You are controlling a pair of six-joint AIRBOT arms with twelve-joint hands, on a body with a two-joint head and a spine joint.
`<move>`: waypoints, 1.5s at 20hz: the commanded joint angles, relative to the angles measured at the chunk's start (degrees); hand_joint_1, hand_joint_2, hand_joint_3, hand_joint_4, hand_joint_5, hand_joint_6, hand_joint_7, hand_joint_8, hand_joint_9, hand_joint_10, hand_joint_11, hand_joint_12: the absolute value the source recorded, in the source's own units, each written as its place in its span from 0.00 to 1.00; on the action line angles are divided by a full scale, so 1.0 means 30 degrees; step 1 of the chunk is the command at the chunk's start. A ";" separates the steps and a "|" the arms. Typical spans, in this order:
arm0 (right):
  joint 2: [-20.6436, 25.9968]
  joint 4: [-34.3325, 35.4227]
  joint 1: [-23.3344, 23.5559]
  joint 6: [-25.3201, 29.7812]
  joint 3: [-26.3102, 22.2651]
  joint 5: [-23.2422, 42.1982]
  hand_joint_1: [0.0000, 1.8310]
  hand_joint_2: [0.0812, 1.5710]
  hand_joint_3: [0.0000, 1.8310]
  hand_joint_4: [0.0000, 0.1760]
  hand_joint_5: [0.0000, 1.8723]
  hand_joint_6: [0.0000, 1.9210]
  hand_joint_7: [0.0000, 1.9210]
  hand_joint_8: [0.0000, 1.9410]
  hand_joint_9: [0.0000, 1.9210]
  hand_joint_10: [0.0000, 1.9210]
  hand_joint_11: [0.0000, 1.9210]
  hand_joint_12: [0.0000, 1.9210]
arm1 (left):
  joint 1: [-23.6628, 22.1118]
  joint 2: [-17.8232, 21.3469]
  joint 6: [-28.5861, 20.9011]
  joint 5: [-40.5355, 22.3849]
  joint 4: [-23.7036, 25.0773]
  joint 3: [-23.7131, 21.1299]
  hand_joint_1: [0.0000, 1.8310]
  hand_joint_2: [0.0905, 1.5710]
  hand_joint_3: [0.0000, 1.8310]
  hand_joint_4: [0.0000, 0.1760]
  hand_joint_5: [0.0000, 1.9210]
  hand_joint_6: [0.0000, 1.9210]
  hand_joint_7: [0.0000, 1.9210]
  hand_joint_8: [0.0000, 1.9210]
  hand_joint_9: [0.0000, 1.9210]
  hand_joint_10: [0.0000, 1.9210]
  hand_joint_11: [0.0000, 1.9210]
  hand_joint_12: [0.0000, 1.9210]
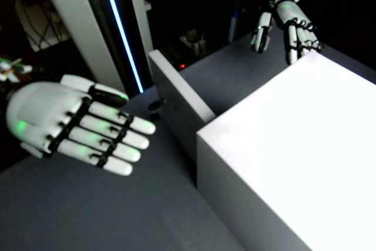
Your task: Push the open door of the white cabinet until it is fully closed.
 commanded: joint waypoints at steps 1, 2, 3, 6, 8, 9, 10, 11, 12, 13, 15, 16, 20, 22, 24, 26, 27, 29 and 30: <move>0.0089 -0.0020 0.0050 0.0231 -0.0030 0.2395 0.04 0.90 0.00 0.00 0.02 0.01 0.02 0.00 0.01 0.01 0.00 0.07 | -0.0078 0.0222 -0.0090 -0.2525 -0.0444 -0.0040 0.25 0.79 0.00 0.00 0.16 0.00 0.06 0.00 0.03 0.00 0.00 0.25; 0.0089 -0.0236 0.0050 0.0319 -0.0037 0.2391 0.06 0.89 0.00 0.00 0.04 0.02 0.04 0.00 0.03 0.05 0.00 0.24 | -0.0078 0.0222 -0.0087 -0.2523 -0.0463 -0.0029 0.24 0.79 0.00 0.00 0.16 0.00 0.06 0.00 0.03 0.00 0.00 0.25; 0.0089 -0.0509 0.0052 0.0430 -0.0066 0.2385 0.05 0.89 0.00 0.00 0.05 0.03 0.06 0.01 0.04 0.08 0.00 0.43 | -0.0080 0.0222 -0.0081 -0.2523 -0.0488 -0.0017 0.24 0.79 0.00 0.00 0.16 0.00 0.06 0.00 0.03 0.00 0.00 0.26; 0.0091 -0.1139 0.0077 0.0768 -0.0077 0.2198 0.08 0.87 0.00 0.00 0.09 0.18 0.14 0.02 0.00 0.38 0.00 0.75 | -0.0080 0.0218 -0.0050 -0.2601 -0.0651 -0.0011 0.24 0.79 0.00 0.00 0.16 0.00 0.06 0.00 0.03 0.00 0.00 0.31; 0.0087 -0.1624 0.0197 0.0917 -0.0073 0.1892 0.08 0.87 0.00 0.00 0.07 0.31 0.18 0.03 0.00 0.44 0.00 0.74 | -0.0080 0.0218 -0.0025 -0.2598 -0.0677 -0.0004 0.27 0.79 0.00 0.00 0.16 0.00 0.07 0.00 0.04 0.00 0.00 0.33; 0.0064 -0.1936 0.0247 0.0991 -0.0052 0.1680 0.11 0.89 0.00 0.00 0.06 0.36 0.19 0.03 0.01 0.43 0.00 0.73 | -0.0080 0.0218 -0.0025 -0.2578 -0.0683 0.0000 0.26 0.79 0.00 0.00 0.15 0.00 0.07 0.00 0.03 0.00 0.00 0.32; 0.0003 -0.2218 0.0266 0.1129 0.0018 0.1510 0.14 0.89 0.00 0.00 0.08 0.36 0.21 0.03 0.03 0.42 0.00 0.76 | -0.0080 0.0218 -0.0025 -0.2563 -0.0683 0.0000 0.26 0.79 0.00 0.00 0.15 0.00 0.06 0.00 0.03 0.00 0.00 0.32; -0.0110 -0.2467 0.0274 0.1293 0.0121 0.1378 0.14 0.89 0.00 0.00 0.08 0.36 0.21 0.03 0.03 0.42 0.00 0.76 | -0.0080 0.0214 -0.0024 -0.2554 -0.0689 0.0002 0.26 0.79 0.00 0.00 0.15 0.00 0.06 0.00 0.03 0.00 0.00 0.32; -0.0217 -0.2629 0.0369 0.1368 0.0203 0.1264 0.14 0.90 0.00 0.00 0.07 0.36 0.20 0.02 0.04 0.40 0.00 0.78 | -0.0080 0.0209 -0.0024 -0.2531 -0.0700 0.0008 0.26 0.79 0.00 0.00 0.16 0.00 0.07 0.00 0.04 0.00 0.00 0.32; -0.0293 -0.2738 0.0476 0.1383 0.0246 0.1161 0.14 0.90 0.00 0.00 0.07 0.36 0.20 0.02 0.04 0.40 0.00 0.78 | -0.0082 0.0191 -0.0024 -0.2525 -0.0706 0.0025 0.26 0.79 0.00 0.00 0.16 0.00 0.07 0.00 0.04 0.00 0.00 0.32; -0.0514 -0.3171 0.0896 0.1580 0.0381 0.0735 0.16 0.90 0.00 0.00 0.09 0.31 0.21 0.01 0.05 0.40 0.00 0.82 | -0.0075 0.0180 -0.0024 -0.2578 -0.0803 0.0025 0.26 0.79 0.00 0.00 0.15 0.00 0.06 0.00 0.03 0.00 0.00 0.31; -0.0652 -0.3403 0.1164 0.1694 0.0475 0.0471 0.16 0.90 0.00 0.00 0.11 0.27 0.21 0.01 0.06 0.39 0.00 0.83 | -0.0040 0.0163 -0.0024 -0.2641 -0.0929 0.0029 0.26 0.79 0.00 0.00 0.14 0.00 0.06 0.00 0.03 0.00 0.00 0.28; -0.1372 -0.4478 0.2443 0.2175 0.0933 -0.0694 0.19 0.89 0.00 0.00 0.16 0.18 0.22 0.00 0.06 0.39 0.00 0.80 | 0.0285 0.0159 -0.0024 -0.2876 -0.1254 0.0021 0.26 0.79 0.00 0.00 0.15 0.00 0.05 0.00 0.02 0.00 0.00 0.28; -0.1594 -0.4888 0.2873 0.2342 0.1074 -0.1032 0.17 0.90 0.00 0.00 0.13 0.21 0.22 0.00 0.05 0.45 0.00 0.84 | 0.0412 0.0172 -0.0024 -0.2951 -0.1382 0.0015 0.27 0.79 0.00 0.00 0.15 0.00 0.06 0.00 0.03 0.00 0.00 0.29; -0.1744 -0.5249 0.3234 0.2464 0.1176 -0.1312 0.16 0.90 0.00 0.00 0.13 0.21 0.23 0.00 0.06 0.47 0.00 0.85 | 0.0451 0.0172 -0.0024 -0.2953 -0.1411 0.0013 0.27 0.78 0.00 0.00 0.14 0.00 0.05 0.00 0.02 0.00 0.00 0.28; -0.1890 -0.5505 0.3539 0.2567 0.1271 -0.1521 0.13 0.91 0.00 0.00 0.11 0.21 0.22 0.00 0.04 0.47 0.00 0.84 | 0.0462 0.0172 -0.0024 -0.2953 -0.1411 0.0013 0.27 0.79 0.00 0.00 0.14 0.00 0.05 0.00 0.02 0.00 0.00 0.25; -0.1993 -0.5689 0.3742 0.2640 0.1340 -0.1679 0.14 0.91 0.00 0.00 0.11 0.21 0.21 0.00 0.04 0.46 0.00 0.83 | 0.0474 0.0172 -0.0024 -0.2957 -0.1413 0.0010 0.28 0.79 0.00 0.00 0.14 0.00 0.05 0.00 0.02 0.00 0.00 0.25; -0.2287 -0.6093 0.4223 0.2815 0.1542 -0.2076 0.16 0.90 0.00 0.00 0.11 0.22 0.21 0.00 0.04 0.44 0.00 0.80 | 0.0512 0.0172 -0.0024 -0.2974 -0.1481 0.0011 0.28 0.79 0.00 0.00 0.14 0.00 0.05 0.00 0.02 0.00 0.00 0.25; -0.2398 -0.6242 0.4420 0.2888 0.1611 -0.2216 0.15 0.91 0.00 0.00 0.10 0.22 0.21 0.00 0.04 0.43 0.00 0.79 | 0.0527 0.0172 -0.0024 -0.2983 -0.1499 0.0011 0.28 0.79 0.00 0.00 0.14 0.00 0.05 0.00 0.02 0.00 0.00 0.26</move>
